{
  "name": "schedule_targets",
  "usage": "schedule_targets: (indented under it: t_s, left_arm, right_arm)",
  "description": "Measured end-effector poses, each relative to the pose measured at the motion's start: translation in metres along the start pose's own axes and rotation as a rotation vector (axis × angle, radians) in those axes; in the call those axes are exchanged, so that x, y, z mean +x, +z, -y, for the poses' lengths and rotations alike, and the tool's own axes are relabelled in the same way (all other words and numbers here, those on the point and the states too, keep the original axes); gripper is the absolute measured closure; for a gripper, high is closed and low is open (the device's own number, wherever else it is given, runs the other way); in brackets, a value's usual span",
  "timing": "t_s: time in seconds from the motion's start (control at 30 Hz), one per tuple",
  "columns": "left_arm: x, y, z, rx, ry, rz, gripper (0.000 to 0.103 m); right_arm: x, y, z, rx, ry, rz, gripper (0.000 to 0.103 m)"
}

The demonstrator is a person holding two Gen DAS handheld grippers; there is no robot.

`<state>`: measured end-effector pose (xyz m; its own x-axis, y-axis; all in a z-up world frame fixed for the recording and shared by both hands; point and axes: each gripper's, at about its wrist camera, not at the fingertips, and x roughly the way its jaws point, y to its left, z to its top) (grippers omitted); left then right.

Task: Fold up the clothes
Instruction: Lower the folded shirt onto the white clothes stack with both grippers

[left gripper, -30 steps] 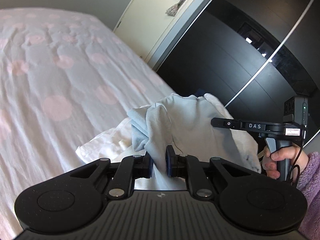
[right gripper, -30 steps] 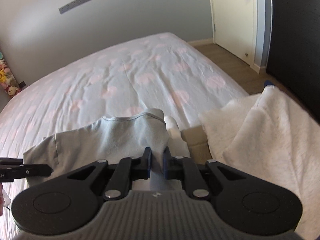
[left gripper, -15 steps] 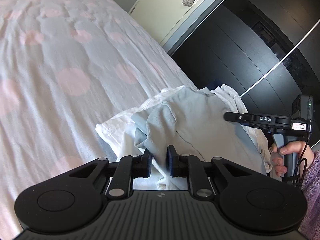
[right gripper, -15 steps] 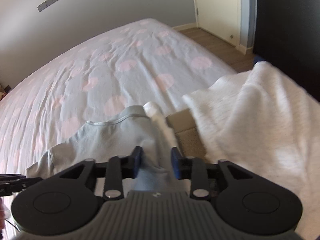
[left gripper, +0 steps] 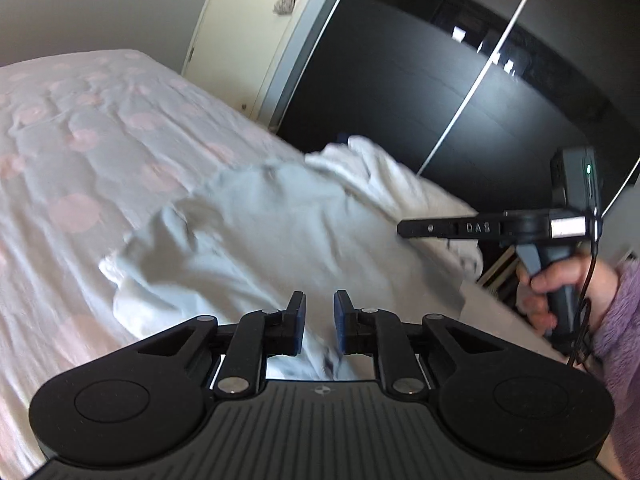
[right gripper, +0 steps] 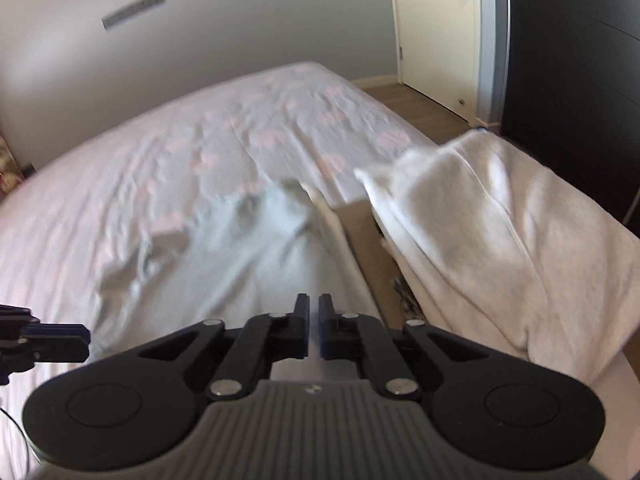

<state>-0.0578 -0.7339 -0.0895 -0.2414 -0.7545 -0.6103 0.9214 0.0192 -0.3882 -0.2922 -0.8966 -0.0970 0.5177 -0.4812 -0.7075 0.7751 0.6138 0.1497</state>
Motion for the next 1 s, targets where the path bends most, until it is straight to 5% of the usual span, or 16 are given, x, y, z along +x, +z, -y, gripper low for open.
schedule_targets:
  t_s: [0.2,0.57,0.73,0.9,1.0]
  left_arm:
    - [0.027,-0.023,-0.015,-0.063,0.022,-0.101,0.095]
    - [0.011,-0.026,-0.009,-0.061,0.025,-0.077,0.095]
    - [-0.006,-0.035,0.022,0.030,-0.039,-0.020,0.095]
    - [0.012,-0.058,0.047,0.121,-0.048,-0.086,0.095]
    - [0.025,-0.068,0.041,0.085,-0.039,-0.118,0.095]
  right_arm:
    - [0.023,-0.023,0.012,0.006,-0.030,-0.032,0.103]
    - [0.005,-0.024,0.014,0.056,-0.029,0.004,0.101]
    - [-0.027,-0.045,0.006,-0.006,-0.069,0.049,0.101]
    - [-0.029,-0.081,0.019,0.017,-0.101,0.004,0.101]
    - [-0.021,-0.098,0.028,0.060,-0.109,-0.016,0.101]
